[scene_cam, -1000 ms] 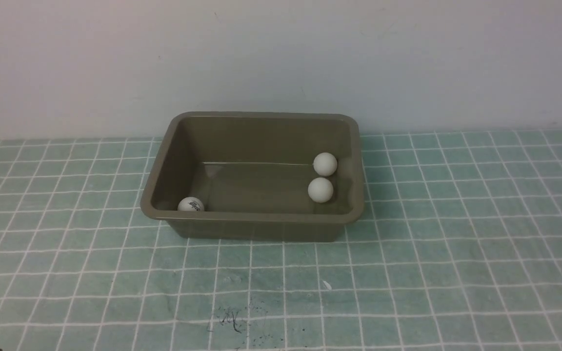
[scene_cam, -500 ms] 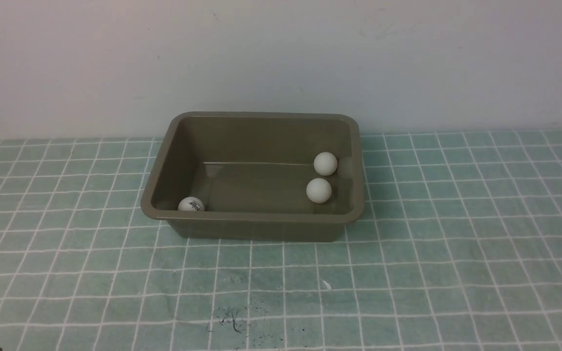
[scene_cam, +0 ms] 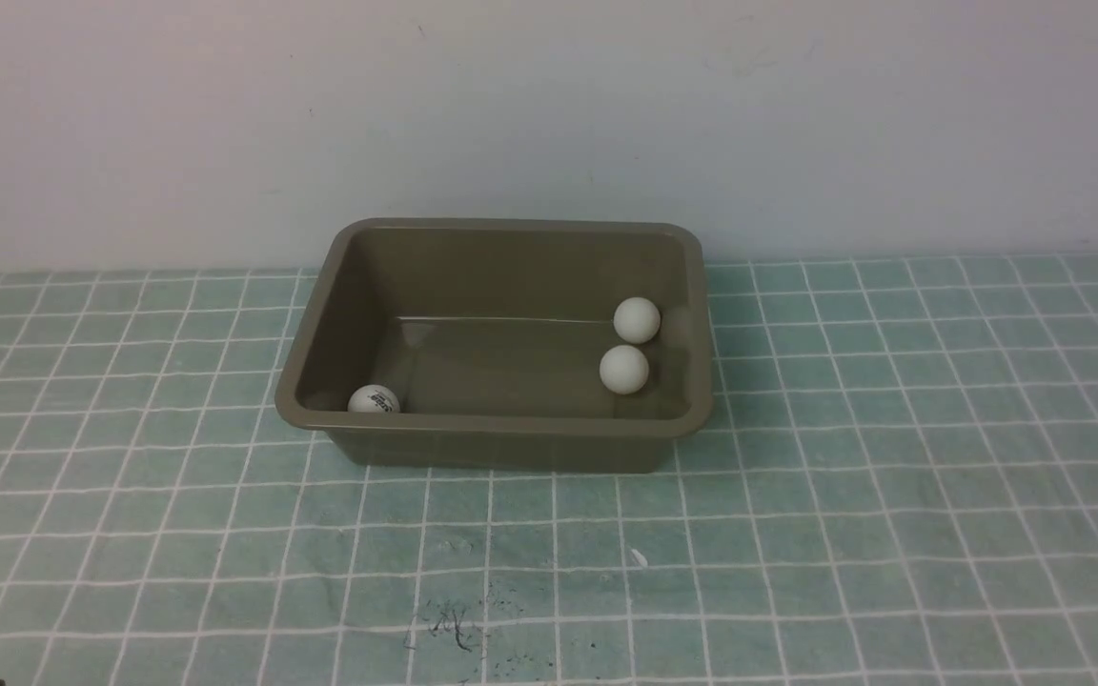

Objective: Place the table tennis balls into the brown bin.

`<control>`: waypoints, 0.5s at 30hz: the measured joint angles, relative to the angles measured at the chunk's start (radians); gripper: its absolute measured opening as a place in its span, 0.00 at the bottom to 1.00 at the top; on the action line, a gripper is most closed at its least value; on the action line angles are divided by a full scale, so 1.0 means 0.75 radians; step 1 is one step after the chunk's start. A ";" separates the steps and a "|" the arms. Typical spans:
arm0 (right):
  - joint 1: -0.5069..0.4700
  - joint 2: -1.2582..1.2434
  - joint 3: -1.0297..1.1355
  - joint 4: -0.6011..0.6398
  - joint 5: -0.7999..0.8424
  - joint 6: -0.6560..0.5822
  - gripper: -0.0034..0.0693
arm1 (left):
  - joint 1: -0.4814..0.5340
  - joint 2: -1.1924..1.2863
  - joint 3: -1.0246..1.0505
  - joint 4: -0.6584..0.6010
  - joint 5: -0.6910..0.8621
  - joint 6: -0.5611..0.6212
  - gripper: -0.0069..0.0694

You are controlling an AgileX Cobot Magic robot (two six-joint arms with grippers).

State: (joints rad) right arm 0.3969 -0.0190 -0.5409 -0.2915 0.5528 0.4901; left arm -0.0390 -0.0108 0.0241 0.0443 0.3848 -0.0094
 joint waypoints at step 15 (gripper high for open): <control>-0.090 0.000 0.423 0.272 -0.215 -0.461 0.03 | 0.000 0.000 0.000 -0.002 0.000 0.000 0.08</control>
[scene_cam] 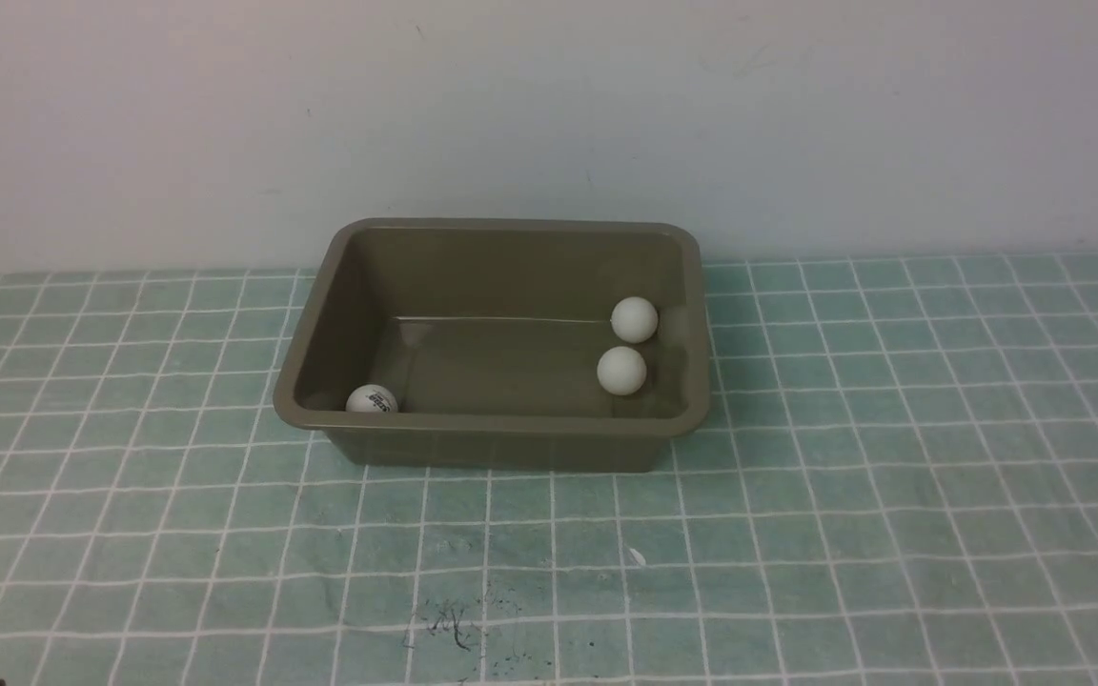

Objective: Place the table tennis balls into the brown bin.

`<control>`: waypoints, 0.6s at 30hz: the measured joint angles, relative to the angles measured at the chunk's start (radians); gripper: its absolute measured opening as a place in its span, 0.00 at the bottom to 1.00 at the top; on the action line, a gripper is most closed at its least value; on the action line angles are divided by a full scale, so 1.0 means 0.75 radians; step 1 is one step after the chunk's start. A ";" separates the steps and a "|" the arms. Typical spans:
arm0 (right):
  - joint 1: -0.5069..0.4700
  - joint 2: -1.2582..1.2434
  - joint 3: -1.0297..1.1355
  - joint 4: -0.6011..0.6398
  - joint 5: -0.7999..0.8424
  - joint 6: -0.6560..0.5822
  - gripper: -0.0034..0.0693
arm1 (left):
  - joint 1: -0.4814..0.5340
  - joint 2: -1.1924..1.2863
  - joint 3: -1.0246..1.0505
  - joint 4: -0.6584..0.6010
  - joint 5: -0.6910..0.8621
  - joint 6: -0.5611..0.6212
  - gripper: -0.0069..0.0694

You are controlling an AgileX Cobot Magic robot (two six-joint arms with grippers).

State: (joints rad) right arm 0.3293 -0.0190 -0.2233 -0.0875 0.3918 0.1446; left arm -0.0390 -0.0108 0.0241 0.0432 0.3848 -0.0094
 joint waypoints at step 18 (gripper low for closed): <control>-0.426 0.002 0.321 -0.013 0.007 0.000 0.03 | 0.000 0.000 0.000 0.000 0.000 0.000 0.08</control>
